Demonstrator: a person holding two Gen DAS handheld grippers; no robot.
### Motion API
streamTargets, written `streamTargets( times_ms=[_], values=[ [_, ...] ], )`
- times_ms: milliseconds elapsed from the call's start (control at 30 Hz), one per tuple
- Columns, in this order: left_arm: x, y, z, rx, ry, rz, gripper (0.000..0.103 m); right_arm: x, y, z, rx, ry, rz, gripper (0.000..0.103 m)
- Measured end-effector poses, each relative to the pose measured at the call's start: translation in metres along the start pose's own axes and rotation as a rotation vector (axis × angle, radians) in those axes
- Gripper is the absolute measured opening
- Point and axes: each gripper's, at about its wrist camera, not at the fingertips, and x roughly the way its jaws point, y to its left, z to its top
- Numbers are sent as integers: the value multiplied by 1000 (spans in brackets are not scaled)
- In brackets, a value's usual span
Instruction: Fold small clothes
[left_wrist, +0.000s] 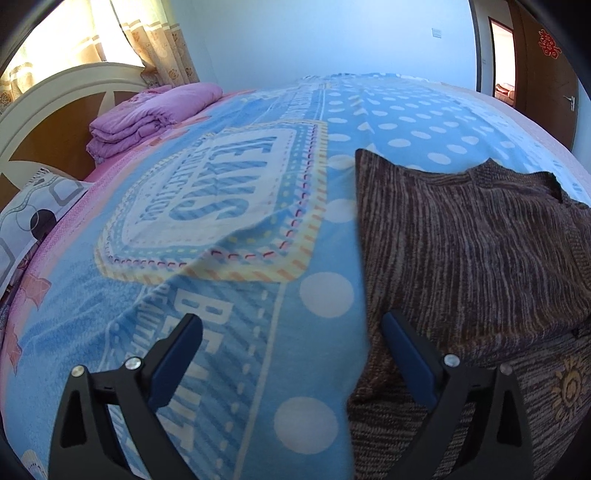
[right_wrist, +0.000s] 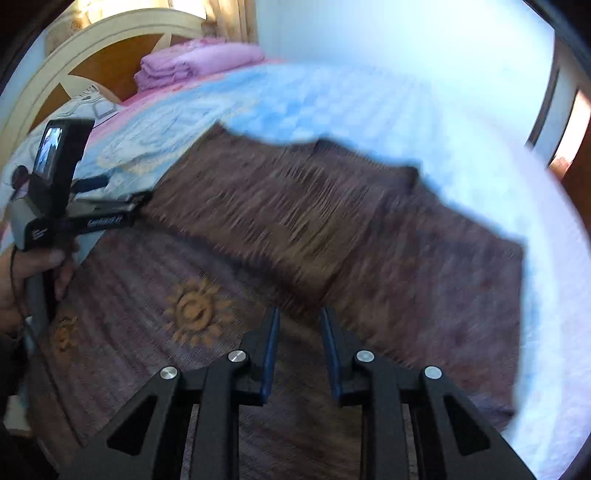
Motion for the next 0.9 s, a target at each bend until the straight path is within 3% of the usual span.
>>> streamTargets(
  times_ms=[167,233,300,400,567,767,900],
  values=[
    [-1,6,-3,-19,7,-2,103,0,6,28,28,-99,70,24],
    [0,10,-4,-38,17,-17,103,19,11,31,32,-51,112,24],
    [1,12,-4,-49,23,-29,103,43,11,22,44,56,136,25],
    [1,14,-5,-61,24,-35,103,37,10,8,40,30,139,25],
    [2,15,-5,-69,31,-38,103,-1,0,-6,25,-71,32,24],
    [4,24,-7,-107,46,-45,103,-8,-63,-22,217,-32,-94,25],
    [-6,28,-4,-113,9,-68,103,-14,-71,-38,241,-32,-95,28]
  ],
)
